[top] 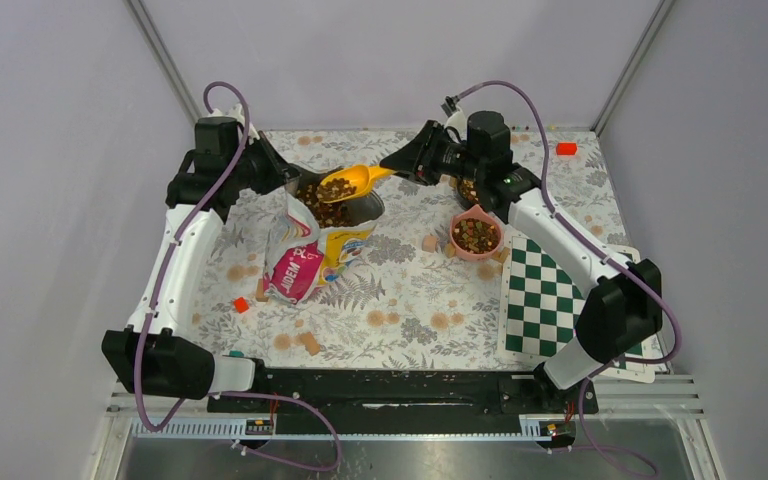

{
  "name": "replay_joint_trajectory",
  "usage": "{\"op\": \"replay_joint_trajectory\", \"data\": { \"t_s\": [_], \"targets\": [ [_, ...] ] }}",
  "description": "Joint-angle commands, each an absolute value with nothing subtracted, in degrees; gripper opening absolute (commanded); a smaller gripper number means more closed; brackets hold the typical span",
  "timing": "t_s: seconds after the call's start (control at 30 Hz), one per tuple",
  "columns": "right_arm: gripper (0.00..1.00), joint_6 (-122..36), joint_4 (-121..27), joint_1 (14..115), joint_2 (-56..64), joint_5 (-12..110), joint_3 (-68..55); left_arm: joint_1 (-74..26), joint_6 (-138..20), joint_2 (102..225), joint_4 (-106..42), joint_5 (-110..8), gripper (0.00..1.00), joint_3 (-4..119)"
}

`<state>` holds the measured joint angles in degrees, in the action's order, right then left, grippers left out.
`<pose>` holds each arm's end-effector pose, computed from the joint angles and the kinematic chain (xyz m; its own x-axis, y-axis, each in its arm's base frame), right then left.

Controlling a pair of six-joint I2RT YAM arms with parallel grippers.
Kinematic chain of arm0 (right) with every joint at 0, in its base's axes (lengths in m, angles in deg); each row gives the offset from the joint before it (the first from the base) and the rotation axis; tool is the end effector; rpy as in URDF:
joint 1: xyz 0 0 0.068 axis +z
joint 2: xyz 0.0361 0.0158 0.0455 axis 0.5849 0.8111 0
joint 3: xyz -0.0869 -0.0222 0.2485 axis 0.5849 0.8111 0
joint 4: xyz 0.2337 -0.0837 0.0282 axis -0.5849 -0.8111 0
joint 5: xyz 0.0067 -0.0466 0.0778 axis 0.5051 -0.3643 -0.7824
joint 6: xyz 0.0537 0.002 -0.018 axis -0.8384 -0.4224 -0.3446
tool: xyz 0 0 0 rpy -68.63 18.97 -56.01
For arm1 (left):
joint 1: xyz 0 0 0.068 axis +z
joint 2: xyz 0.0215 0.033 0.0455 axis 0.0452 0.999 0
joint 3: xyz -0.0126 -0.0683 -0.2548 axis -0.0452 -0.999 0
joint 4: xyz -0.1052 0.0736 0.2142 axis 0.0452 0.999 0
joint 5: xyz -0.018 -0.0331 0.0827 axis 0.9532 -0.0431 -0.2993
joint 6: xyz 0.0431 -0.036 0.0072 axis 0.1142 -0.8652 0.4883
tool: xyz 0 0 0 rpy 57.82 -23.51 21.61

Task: Serve the pet food

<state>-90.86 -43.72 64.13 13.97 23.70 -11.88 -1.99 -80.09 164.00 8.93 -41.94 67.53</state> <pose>0.3156 0.1946 0.3744 -0.7752 0.3619 -0.5178 -0.4127 0.3304 0.8488 0.2760 -0.0339 0.3841 -0.6302 -0.4688 -0.6189 -0.0198 0.8065 -0.5908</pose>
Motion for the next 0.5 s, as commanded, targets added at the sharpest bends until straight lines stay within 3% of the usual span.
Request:
{"op": "replay_joint_trajectory", "data": {
  "t_s": [0.0,0.47],
  "targets": [
    [0.00,-97.87,-32.76,62.30,10.80,21.50,-9.35,-1.29,-80.19,161.52,3.68,-41.81,0.00,71.93],
    [0.00,-121.40,5.83,58.40,13.83,16.51,4.44,-0.93,-80.04,161.29,4.22,-41.69,0.00,72.87]
  ]
}}
